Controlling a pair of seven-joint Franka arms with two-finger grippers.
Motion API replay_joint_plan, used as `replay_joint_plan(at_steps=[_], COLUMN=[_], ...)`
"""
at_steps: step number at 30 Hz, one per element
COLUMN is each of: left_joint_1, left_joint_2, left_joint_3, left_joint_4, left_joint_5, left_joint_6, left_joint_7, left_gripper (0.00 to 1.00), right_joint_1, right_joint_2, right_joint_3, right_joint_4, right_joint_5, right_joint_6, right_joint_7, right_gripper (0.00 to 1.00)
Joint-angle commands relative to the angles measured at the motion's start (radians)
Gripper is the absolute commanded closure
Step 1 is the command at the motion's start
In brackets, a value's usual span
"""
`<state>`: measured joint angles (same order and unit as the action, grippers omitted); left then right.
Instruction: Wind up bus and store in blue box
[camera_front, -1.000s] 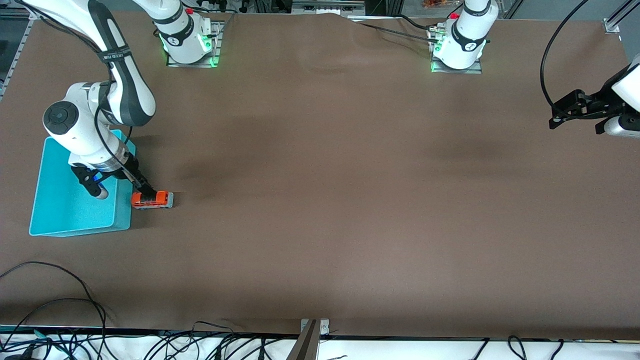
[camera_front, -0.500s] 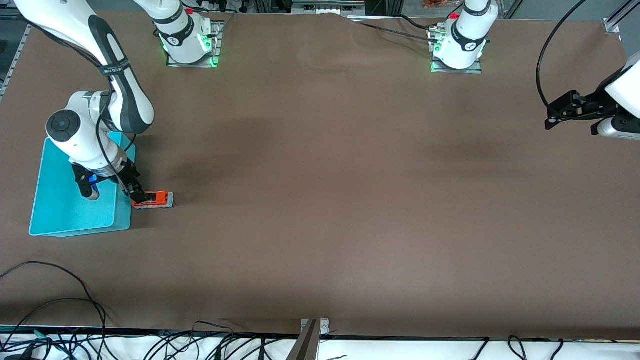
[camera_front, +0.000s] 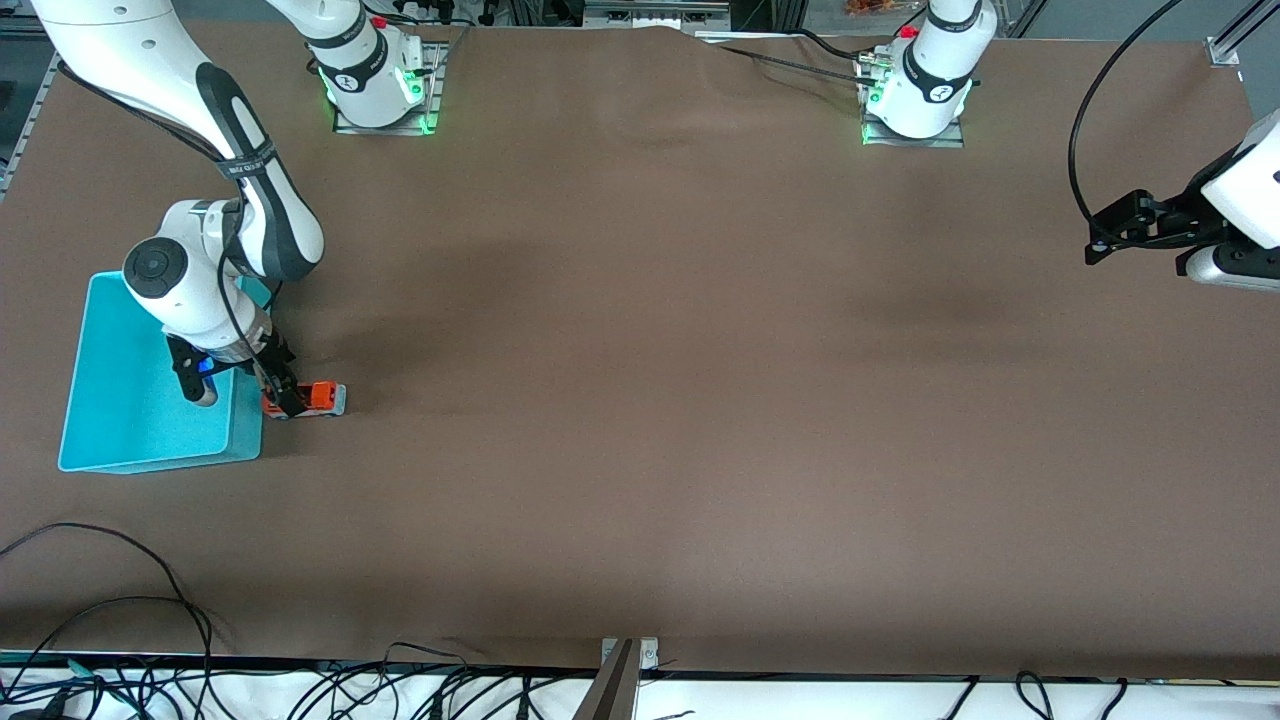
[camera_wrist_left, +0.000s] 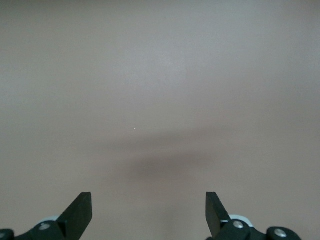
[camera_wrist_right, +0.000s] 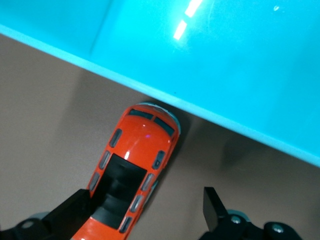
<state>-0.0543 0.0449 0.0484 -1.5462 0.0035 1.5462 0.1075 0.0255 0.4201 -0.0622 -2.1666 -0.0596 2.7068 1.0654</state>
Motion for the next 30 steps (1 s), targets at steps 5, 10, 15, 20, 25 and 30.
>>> replay_joint_plan(at_steps=[5, 10, 15, 20, 25, 30], left_joint_1=[-0.006, -0.006, -0.006, -0.006, -0.006, -0.006], left_joint_2=[0.006, 0.006, 0.006, 0.006, 0.006, 0.006], left_joint_3=[0.002, 0.002, 0.002, 0.002, 0.002, 0.002], left_joint_4=[0.021, 0.021, 0.021, 0.021, 0.021, 0.021], left_joint_5=[0.012, 0.012, 0.012, 0.012, 0.012, 0.013], left_joint_6=[-0.018, -0.018, -0.018, -0.018, -0.018, -0.018], left_joint_7=[-0.003, -0.003, -0.003, -0.005, -0.005, -0.003], left_gripper=[0.0, 0.0, 0.0, 0.0, 0.0, 0.0], right_joint_1=[-0.013, -0.016, -0.018, -0.018, -0.019, -0.019], right_joint_2=[0.022, 0.013, 0.02, 0.028, 0.054, 0.075], right_joint_3=[0.007, 0.009, 0.019, 0.019, 0.021, 0.021], right_joint_4=[0.011, 0.053, 0.062, 0.063, 0.063, 0.065], right_joint_5=[-0.028, -0.019, -0.023, -0.025, -0.026, -0.029], right_joint_6=[0.016, 0.013, 0.014, 0.018, 0.03, 0.039], right_joint_7=[0.024, 0.024, 0.024, 0.024, 0.019, 0.011], right_gripper=[0.0, 0.0, 0.0, 0.0, 0.0, 0.0])
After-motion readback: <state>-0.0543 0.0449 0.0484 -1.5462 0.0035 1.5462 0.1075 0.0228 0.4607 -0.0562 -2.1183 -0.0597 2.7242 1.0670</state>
